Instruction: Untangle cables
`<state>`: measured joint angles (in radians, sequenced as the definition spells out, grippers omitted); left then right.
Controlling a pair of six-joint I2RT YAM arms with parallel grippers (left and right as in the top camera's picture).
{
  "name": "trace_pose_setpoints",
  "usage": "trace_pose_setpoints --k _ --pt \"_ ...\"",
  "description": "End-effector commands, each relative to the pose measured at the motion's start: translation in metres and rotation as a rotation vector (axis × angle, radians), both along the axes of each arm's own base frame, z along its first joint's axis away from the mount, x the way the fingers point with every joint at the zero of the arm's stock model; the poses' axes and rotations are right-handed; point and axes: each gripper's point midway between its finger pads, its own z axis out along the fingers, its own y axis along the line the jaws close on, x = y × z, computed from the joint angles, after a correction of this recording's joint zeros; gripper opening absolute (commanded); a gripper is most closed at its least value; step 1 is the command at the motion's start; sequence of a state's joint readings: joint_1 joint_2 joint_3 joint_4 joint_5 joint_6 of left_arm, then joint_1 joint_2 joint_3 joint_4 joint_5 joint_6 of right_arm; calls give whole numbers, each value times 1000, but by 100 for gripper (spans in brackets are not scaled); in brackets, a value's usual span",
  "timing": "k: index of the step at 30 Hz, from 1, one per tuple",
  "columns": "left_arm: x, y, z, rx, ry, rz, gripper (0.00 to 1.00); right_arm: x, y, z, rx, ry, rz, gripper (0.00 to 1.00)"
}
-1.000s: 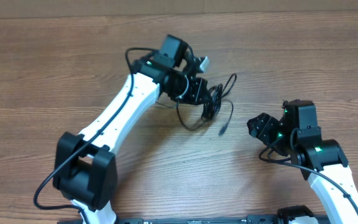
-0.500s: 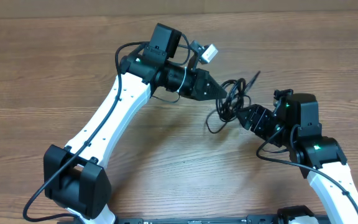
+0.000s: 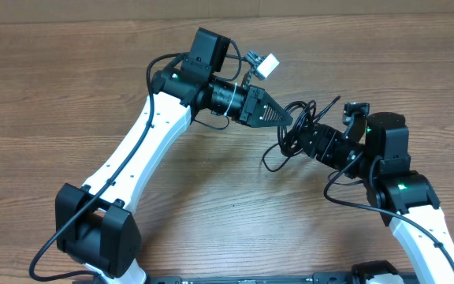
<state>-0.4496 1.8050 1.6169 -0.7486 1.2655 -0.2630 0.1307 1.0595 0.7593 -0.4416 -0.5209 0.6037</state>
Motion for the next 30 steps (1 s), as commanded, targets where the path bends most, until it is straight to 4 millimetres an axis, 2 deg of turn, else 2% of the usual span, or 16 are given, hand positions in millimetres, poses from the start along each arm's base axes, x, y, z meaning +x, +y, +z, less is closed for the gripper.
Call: trace_pose_setpoints --k 1,7,9,12,13,15,19,20,21,24,27,30 --pt "-10 2 33 -92 -23 -51 4 1 8 16 39 -42 44 46" --pt "-17 1 53 -192 -32 -120 4 0 5 12 27 -25 31 38" --pt "-16 1 56 -198 -29 -123 4 0 0 6 4 -4 5 31" --pt "-15 1 56 -197 -26 -121 4 -2 -3 1 -13 17 -13 10" --pt "-14 0 55 -191 -29 -114 4 -2 -3 1 -13 17 -13 4" --pt "-11 -1 52 -176 -47 -96 4 -3 -1 2 -4 17 -2 4" --pt "13 0 13 25 -85 67 4 -8 7 6 33 21 45 4" --pt "18 4 0 94 -83 109 8 -9 8 6 37 19 55 4" --pt "21 7 -10 151 -72 141 16 -9 9 7 40 19 59 4" --pt "21 17 -31 271 -49 185 50 -9 9 7 41 16 61 4" --pt "10 18 -37 292 -58 142 66 -8 9 9 44 6 60 4" --pt "5 15 -37 292 -55 128 69 -6 9 11 53 3 53 4"
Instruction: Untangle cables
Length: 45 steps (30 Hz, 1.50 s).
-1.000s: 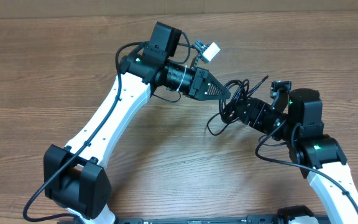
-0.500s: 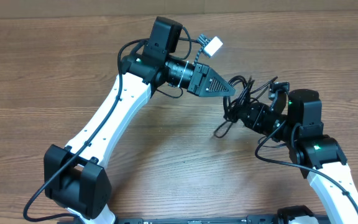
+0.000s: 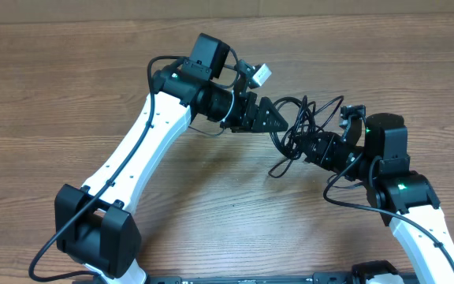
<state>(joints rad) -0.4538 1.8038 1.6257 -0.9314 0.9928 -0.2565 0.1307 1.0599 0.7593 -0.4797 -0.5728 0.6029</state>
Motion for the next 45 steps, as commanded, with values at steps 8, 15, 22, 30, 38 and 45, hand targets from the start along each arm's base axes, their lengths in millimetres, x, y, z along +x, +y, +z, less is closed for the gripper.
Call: trace_pose_setpoints --k 8,15,22,30,38,45 --pt "-11 -17 16 -26 -124 -70 70 5 3 15 37 -33 3 4" --pt "-14 -24 17 -27 -149 -84 66 4 5 16 45 -31 10 4" --pt "-11 -20 8 24 -157 -63 47 4 4 16 40 -31 5 4" --pt "-6 -10 -7 124 -169 -29 39 5 3 15 35 -32 -2 4" --pt "-19 -14 4 23 -212 -139 62 5 3 15 35 -31 -2 4" --pt "-8 6 1 45 -176 -91 58 5 3 14 34 -28 -3 4"
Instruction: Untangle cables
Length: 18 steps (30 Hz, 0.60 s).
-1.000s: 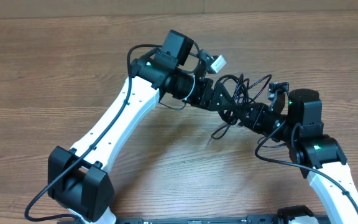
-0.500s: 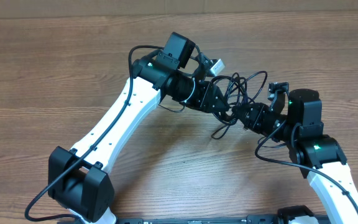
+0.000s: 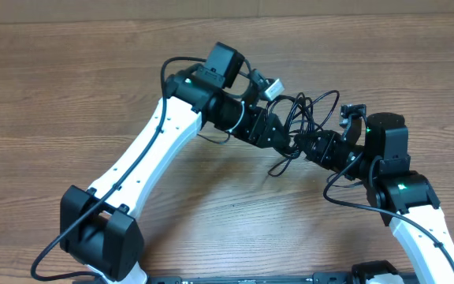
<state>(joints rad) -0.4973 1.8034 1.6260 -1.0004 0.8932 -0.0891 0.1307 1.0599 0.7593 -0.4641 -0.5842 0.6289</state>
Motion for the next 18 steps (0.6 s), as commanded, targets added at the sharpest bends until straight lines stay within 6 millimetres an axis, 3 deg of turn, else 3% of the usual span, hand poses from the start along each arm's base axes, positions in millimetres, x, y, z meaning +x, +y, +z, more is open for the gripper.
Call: trace_pose_setpoints --k 1,10,18 --pt "5 9 18 -44 -49 -1 58 3 1 11 10 -30 2 4" --pt "2 7 18 -43 -65 -23 59 4 0 10 6 -27 -2 4" --pt "8 9 -2 96 -103 29 56 4 0 10 6 -27 -2 4"
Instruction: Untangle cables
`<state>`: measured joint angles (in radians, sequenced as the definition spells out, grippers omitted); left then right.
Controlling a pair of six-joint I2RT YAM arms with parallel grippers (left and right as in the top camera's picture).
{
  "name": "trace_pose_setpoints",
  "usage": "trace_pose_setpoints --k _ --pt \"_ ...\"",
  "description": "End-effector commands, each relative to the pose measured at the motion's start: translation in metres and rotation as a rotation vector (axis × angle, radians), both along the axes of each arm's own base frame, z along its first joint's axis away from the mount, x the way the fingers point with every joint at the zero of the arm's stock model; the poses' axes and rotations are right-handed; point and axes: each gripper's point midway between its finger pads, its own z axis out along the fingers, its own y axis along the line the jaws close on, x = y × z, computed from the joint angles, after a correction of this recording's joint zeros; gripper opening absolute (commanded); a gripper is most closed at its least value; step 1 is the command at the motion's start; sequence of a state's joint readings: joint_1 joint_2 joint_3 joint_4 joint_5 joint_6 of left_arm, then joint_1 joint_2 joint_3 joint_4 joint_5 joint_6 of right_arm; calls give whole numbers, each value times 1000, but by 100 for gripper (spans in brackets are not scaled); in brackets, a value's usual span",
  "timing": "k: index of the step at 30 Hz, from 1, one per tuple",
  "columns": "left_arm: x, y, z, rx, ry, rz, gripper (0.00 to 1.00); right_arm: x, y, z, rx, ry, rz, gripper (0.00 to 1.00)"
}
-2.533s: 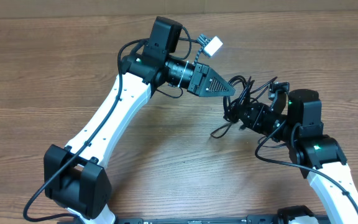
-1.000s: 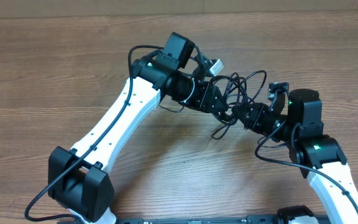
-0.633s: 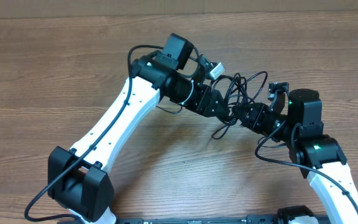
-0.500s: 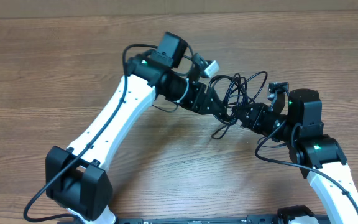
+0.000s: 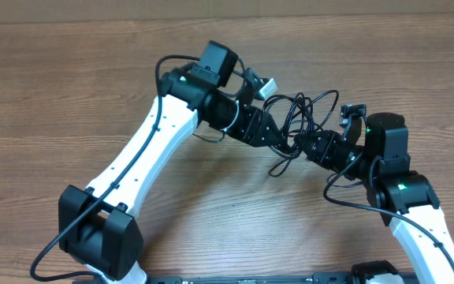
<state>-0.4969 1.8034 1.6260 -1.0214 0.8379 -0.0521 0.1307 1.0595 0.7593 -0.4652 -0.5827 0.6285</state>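
Observation:
A tangle of thin black cable [image 5: 310, 110] hangs in loops between my two grippers in the overhead view, above the wooden table [image 5: 69, 87]. One loose end trails down to the table [image 5: 278, 168]. A white plug [image 5: 266, 85] on a short lead sticks out beside the left wrist. My left gripper [image 5: 280, 136] points right with its fingers drawn to a point, shut on a strand at the tangle's left side. My right gripper [image 5: 304, 145] points left, just right of it, shut on the bundle's lower part. The two sets of fingertips nearly meet.
The right arm's black wrist and base [image 5: 388, 158] fill the right side near the front edge. The left arm's white link [image 5: 144, 154] crosses the table diagonally from the front left. A cardboard strip [image 5: 211, 8] lines the far edge.
My left gripper and the white plug have shifted slightly to the left, away from the right gripper. The cable loops look much the same. The right arm has not moved.
At first the tangle lay low by the right gripper, with my left gripper shut just left of it and the plug higher up. Then the loops stood raised between both grippers. Later the left gripper sat lower and closer to the right one, and has now eased back left.

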Motion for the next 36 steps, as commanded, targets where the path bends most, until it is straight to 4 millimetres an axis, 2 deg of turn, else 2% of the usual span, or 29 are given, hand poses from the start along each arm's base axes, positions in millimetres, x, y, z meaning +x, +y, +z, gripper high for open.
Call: trace_pose_setpoints --k 1,5,11,22,28,32,36 --pt "8 4 4 68 -73 45 54 4 0 10 8 -28 -1 4" --pt "21 10 -9 182 -103 140 52 4 0 10 7 -28 -1 4" --pt "30 10 -15 258 -153 205 52 4 0 10 8 -27 -1 4" --pt "48 -18 4 152 -212 279 53 3 1 10 10 -27 2 4" --pt "51 -23 9 125 -226 281 54 3 1 11 9 -27 1 4" --pt "49 -21 7 136 -214 281 45 3 1 10 9 -26 1 4" --pt "42 -19 4 142 -186 260 45 3 0 10 8 -23 1 4"
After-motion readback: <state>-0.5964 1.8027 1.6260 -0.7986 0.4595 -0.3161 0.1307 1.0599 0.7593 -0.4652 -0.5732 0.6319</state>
